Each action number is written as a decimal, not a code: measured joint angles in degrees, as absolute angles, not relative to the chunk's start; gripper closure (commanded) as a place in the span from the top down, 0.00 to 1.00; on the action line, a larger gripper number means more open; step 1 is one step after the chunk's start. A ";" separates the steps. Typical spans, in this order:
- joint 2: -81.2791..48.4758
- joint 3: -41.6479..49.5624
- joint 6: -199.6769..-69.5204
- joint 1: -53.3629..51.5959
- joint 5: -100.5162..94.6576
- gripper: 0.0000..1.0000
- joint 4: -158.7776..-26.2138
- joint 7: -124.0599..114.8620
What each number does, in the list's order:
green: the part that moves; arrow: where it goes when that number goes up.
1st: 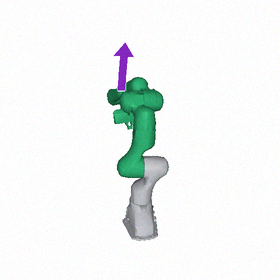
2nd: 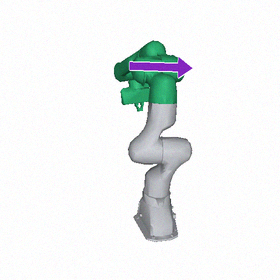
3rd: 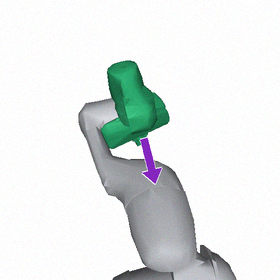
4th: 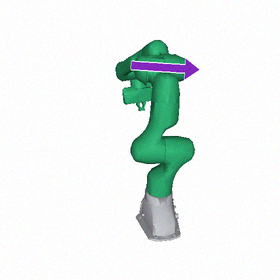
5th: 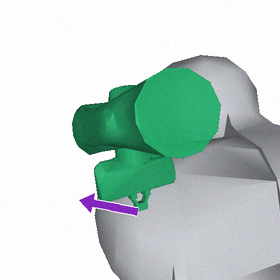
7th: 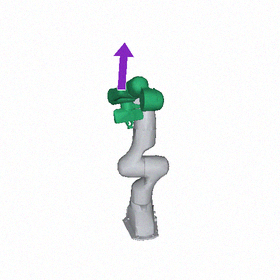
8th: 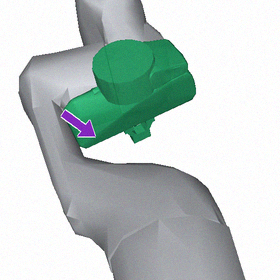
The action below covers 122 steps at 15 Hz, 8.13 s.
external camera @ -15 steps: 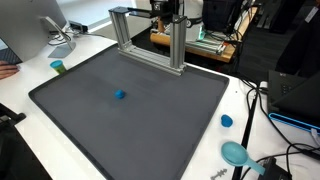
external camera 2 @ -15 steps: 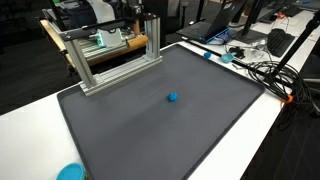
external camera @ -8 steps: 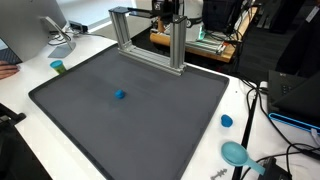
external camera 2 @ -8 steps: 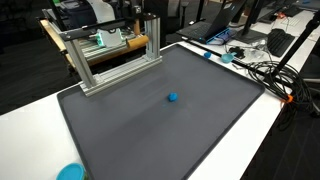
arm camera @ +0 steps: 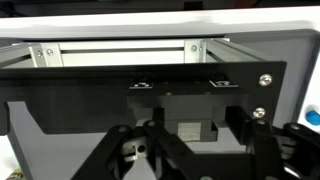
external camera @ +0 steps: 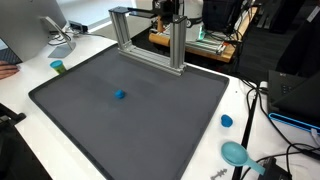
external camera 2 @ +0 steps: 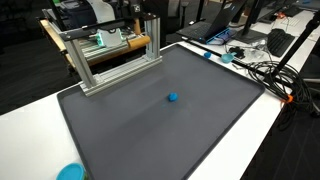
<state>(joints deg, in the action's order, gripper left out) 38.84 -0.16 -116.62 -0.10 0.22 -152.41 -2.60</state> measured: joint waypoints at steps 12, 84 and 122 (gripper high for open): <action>39.51 -0.88 -118.87 1.01 -0.21 0.43 -153.98 -4.53; -16.86 1.32 -136.62 2.48 -1.43 0.21 -112.61 6.05; -14.77 1.19 -136.59 1.79 -1.85 0.21 -111.79 6.89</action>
<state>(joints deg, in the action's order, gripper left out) -14.77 1.19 -136.59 1.79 -1.85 -111.79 6.89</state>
